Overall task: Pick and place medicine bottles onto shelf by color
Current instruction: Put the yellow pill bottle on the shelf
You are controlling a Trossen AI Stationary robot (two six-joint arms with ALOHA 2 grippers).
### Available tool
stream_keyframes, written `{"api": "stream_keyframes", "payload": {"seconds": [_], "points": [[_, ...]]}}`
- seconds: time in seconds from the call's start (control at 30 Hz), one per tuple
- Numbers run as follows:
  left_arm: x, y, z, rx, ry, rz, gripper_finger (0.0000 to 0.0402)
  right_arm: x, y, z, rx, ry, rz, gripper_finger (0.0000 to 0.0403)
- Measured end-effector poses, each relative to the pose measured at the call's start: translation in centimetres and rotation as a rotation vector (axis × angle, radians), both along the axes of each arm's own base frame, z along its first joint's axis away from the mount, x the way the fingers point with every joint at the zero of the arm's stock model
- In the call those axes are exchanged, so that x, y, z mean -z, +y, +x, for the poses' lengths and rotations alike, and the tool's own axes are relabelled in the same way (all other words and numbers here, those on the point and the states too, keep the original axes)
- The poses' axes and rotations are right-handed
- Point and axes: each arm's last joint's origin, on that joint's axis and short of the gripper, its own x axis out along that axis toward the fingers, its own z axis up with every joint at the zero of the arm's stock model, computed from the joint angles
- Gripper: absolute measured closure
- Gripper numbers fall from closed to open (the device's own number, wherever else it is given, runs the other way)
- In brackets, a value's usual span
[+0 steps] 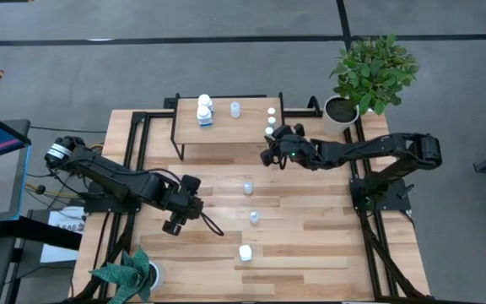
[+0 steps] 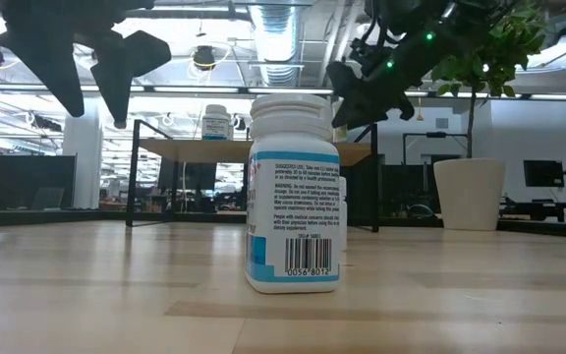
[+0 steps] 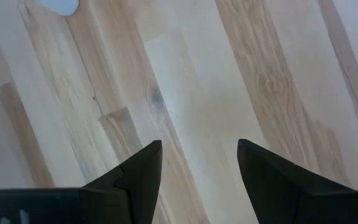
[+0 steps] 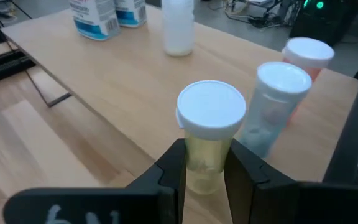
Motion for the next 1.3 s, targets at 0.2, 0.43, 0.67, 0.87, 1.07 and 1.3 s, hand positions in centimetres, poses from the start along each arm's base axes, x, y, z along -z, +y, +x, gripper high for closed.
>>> {"api": "stream_keyframes", "payload": {"seconds": [0.2,0.43,0.67,0.87,1.07,1.3], "points": [[0.0,0.0,0.1,0.000,-0.012,-0.005,0.0206,0.0,-0.8,-0.2,0.022,0.000,0.004,0.0312],[0.0,0.0,0.1,0.000,-0.012,-0.005,0.0206,0.0,-1.2,-0.3,0.025,-0.003,0.012,0.0312],[0.0,0.0,0.1,0.000,-0.012,-0.005,0.0206,0.1,-1.2,-0.3,0.008,0.003,0.021,0.0311],[0.0,0.0,0.1,-0.011,-0.012,-0.009,0.0206,0.1,-1.2,-0.3,0.006,0.006,0.023,0.0291],[0.0,0.0,0.1,-0.023,-0.012,-0.014,0.0206,0.2,-1.2,-0.3,0.005,0.018,0.027,0.0258],[0.0,0.0,0.1,-0.034,-0.012,-0.018,0.0206,0.2,-1.2,-0.3,0.005,0.017,0.027,0.0232]]}}
